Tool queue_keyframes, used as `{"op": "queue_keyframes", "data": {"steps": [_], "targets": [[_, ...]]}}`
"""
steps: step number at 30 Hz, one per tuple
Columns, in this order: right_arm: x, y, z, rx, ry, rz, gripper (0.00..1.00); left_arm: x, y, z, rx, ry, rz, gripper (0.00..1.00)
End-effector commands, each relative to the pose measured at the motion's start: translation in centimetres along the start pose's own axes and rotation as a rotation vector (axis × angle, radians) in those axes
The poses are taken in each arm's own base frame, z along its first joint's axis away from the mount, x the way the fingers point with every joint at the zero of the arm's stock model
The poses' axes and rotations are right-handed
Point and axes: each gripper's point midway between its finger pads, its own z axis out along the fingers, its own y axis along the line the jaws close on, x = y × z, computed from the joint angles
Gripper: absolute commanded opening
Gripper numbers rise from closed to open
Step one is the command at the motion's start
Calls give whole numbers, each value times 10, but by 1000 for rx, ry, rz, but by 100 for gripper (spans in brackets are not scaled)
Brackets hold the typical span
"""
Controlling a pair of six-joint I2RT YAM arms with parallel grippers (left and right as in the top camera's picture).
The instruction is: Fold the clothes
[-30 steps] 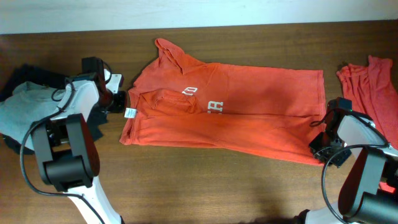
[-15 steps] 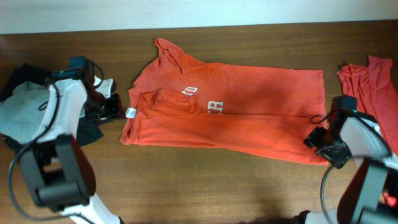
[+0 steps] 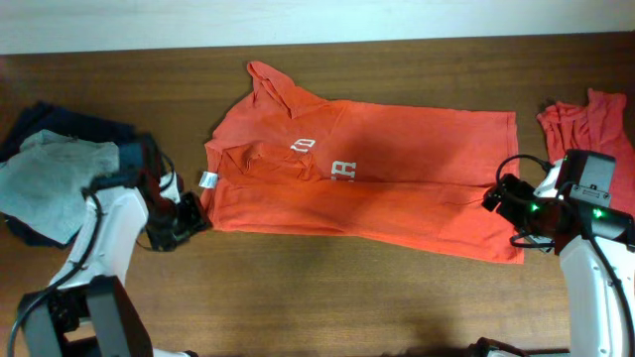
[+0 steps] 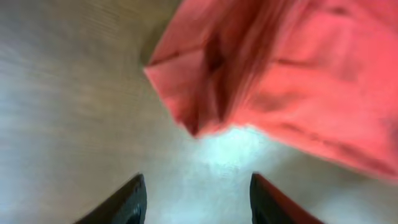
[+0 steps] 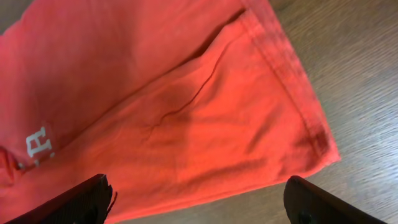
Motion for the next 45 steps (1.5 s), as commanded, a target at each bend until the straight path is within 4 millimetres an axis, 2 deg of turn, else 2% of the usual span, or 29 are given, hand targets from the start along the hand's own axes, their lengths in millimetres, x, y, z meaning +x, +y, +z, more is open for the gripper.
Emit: {"op": "queue_keyframes", "data": {"steps": [1,5,8,11,16,19,21,24,26,29,30,32,35,36,37,38,45], "targets": [[1,5,0,-23,20,-13,93,2,1,12,30,-11,-168,54],[2,5,0,-21,26,-12,93,-26,-4,13,62,-127,-181,58],[3,4,0,-20,29,-11,93,-36,8,11,-10,-184,-180,57],[3,4,0,-20,29,-22,93,-45,10,9,-32,-222,-70,49],[5,3,0,-17,38,-30,93,-26,11,13,-32,-138,-26,51],[6,3,0,-15,43,-38,93,-21,12,13,-37,-120,-14,60],[7,3,0,-15,44,-38,93,-21,11,13,-34,-119,-34,74],[8,3,0,-14,47,-37,94,-22,11,15,-28,-125,-101,75],[9,2,0,-12,54,-35,93,-22,14,18,-30,-134,-151,63],[11,1,0,-9,61,-34,93,-17,18,30,-20,-140,-251,29],[11,1,0,-8,62,-34,93,-16,19,33,-18,-141,-266,24],[12,1,0,-7,66,-32,93,-14,20,36,-18,-143,-270,22],[13,1,0,-7,68,-32,93,-23,17,34,-4,-177,-261,21],[13,1,0,-6,68,-32,93,-27,16,34,1,-190,-256,17],[13,1,0,-6,68,-32,93,-35,14,32,14,-224,-224,5],[13,1,0,-6,69,-32,93,-40,12,31,20,-245,-202,0],[14,-1,0,4,72,-49,93,-74,2,19,34,-392,-9,1]]}}
